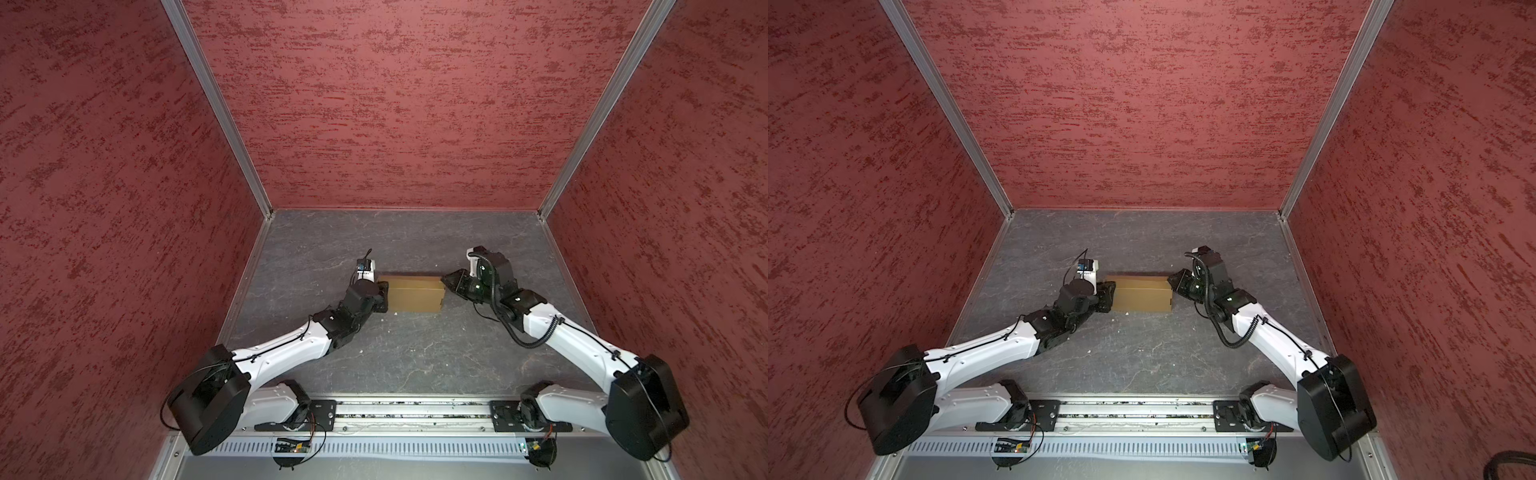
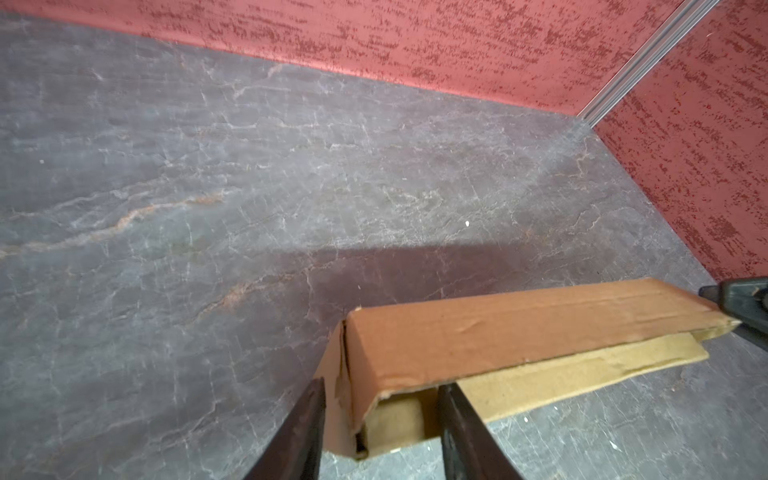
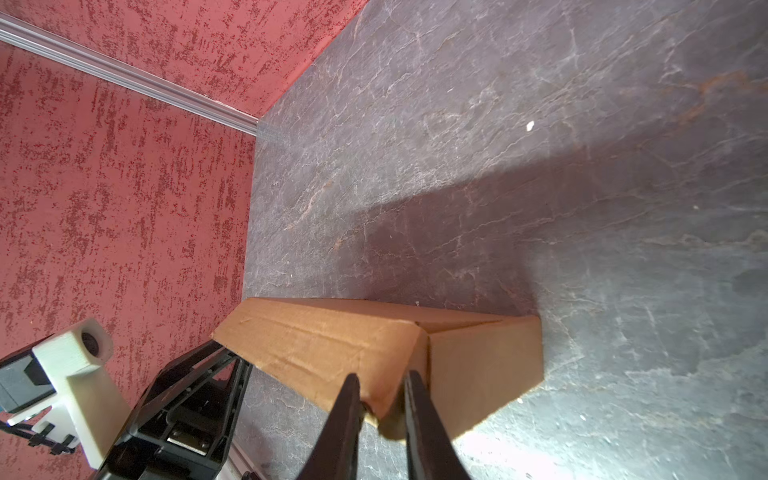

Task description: Fold the paper box

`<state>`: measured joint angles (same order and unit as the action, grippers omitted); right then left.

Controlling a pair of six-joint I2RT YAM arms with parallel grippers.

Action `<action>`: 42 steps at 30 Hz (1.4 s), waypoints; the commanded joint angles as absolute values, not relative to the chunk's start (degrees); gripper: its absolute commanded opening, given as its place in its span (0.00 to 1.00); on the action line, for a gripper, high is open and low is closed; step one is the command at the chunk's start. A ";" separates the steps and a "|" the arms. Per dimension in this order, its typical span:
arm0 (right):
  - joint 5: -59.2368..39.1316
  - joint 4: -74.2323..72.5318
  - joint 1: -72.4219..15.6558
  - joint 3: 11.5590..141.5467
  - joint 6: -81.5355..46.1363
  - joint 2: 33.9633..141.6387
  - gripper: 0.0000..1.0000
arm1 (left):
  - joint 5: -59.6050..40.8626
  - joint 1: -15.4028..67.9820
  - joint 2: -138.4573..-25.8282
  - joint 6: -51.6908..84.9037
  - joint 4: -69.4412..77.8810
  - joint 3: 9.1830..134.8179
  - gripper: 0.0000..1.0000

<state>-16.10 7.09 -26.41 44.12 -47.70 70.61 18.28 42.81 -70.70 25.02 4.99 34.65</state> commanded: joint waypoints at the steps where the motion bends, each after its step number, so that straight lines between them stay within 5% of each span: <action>1: -14.17 8.78 -27.07 42.76 -49.22 70.31 0.21 | 17.69 42.71 -72.42 24.83 -6.59 31.65 0.46; 42: -10.20 9.01 -27.21 43.15 -51.33 70.04 0.21 | 14.24 42.62 -64.34 19.01 -4.65 28.55 0.83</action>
